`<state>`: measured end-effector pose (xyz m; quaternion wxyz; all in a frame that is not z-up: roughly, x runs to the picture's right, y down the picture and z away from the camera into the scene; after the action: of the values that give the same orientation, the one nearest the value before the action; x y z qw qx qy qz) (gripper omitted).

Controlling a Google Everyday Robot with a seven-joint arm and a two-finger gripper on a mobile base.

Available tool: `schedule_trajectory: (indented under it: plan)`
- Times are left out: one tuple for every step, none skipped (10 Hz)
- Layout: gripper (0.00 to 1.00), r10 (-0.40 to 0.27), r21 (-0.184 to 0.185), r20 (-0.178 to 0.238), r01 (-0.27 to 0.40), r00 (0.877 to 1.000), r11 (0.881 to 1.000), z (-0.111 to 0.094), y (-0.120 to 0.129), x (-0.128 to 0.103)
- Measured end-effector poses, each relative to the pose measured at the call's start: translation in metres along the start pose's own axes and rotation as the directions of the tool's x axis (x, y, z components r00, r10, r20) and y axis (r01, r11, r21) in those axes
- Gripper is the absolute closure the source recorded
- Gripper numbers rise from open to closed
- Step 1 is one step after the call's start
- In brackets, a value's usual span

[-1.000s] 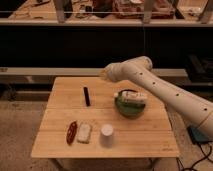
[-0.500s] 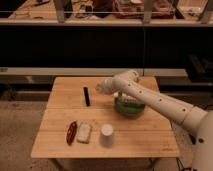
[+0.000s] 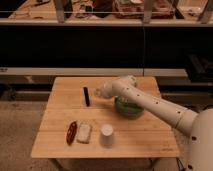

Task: Knock the eraser over

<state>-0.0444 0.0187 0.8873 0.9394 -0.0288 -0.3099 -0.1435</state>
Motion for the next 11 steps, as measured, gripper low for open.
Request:
schedule_trajectory:
  plan:
    - [1.00,0.000,-0.002,0.001,0.000,1.000,1.000,0.001,0.001,0.000]
    - [1.00,-0.001,-0.002,0.003,0.001,1.000,1.000,0.001,0.000,-0.002]
    - [1.00,0.015,0.003,0.013,-0.015,1.000,1.000,0.004,0.000,-0.002]
    - [1.00,0.031,0.012,0.018,-0.031,0.999,0.999,0.008,0.000,0.001]
    - [1.00,0.042,0.023,0.024,-0.043,0.999,0.999,0.014,-0.003,0.004]
    - [1.00,0.046,0.033,0.022,-0.046,0.999,0.998,0.025,-0.006,0.011]
    - [1.00,0.045,0.034,0.018,-0.045,0.999,0.998,0.035,-0.003,0.017]
    - [1.00,0.041,0.038,0.013,-0.042,0.999,0.998,0.046,-0.003,0.022]
    - [1.00,0.039,0.040,0.005,-0.039,0.999,0.998,0.056,-0.001,0.030]
    - [1.00,0.033,0.044,-0.002,-0.033,0.999,0.998,0.062,-0.001,0.034]
    - [1.00,0.026,0.048,-0.011,-0.026,1.000,0.999,0.067,-0.002,0.038]
